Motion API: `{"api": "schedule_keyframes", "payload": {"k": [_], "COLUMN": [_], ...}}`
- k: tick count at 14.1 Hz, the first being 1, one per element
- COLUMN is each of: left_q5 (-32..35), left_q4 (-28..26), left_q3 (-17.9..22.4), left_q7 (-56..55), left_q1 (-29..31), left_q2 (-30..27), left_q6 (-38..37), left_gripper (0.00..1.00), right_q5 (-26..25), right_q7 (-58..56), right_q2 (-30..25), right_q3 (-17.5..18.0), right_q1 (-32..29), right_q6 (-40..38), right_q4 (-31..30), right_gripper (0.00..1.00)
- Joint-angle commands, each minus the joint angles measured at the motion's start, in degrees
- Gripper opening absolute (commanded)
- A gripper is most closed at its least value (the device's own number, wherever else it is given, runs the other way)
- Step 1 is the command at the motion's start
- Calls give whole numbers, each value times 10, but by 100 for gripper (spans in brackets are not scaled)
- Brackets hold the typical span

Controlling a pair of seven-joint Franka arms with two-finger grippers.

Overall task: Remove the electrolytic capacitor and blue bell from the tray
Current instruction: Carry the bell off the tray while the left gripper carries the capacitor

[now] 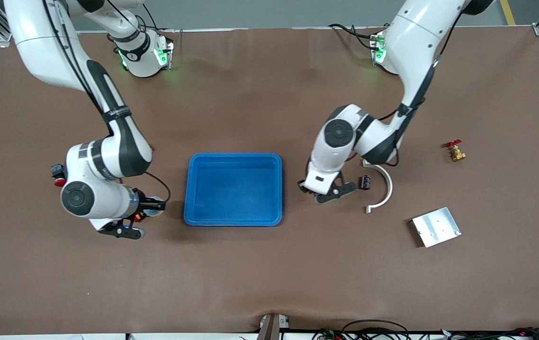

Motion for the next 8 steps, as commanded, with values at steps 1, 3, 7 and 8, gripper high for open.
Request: {"api": "schedule_keyframes", "payload": {"k": [1,3,7,8], "left_q5": [7,7,7,7], "left_q4": [-107,-152,-218,-230], "left_q3": [-49,-68,-96,-100], "left_q7": [96,172,258,281], "left_q1": [91,141,214,227], "left_q2": [-76,-107,-155,-163], "left_q6": [18,18,22,25], "left_gripper": [0,0,0,0], "right_q5": [-19,-18,-19,-19], "right_q7": [-76,-138,-181,-202], "right_q2": [-16,-13,-6,1], "right_q3": [9,10,9,10], "right_q1": [-47,-84,-113,-128], "right_q6": [13,32,76,89], "right_q4": [-30,-42,-55,-61], "right_gripper": [1,1,3,4]}}
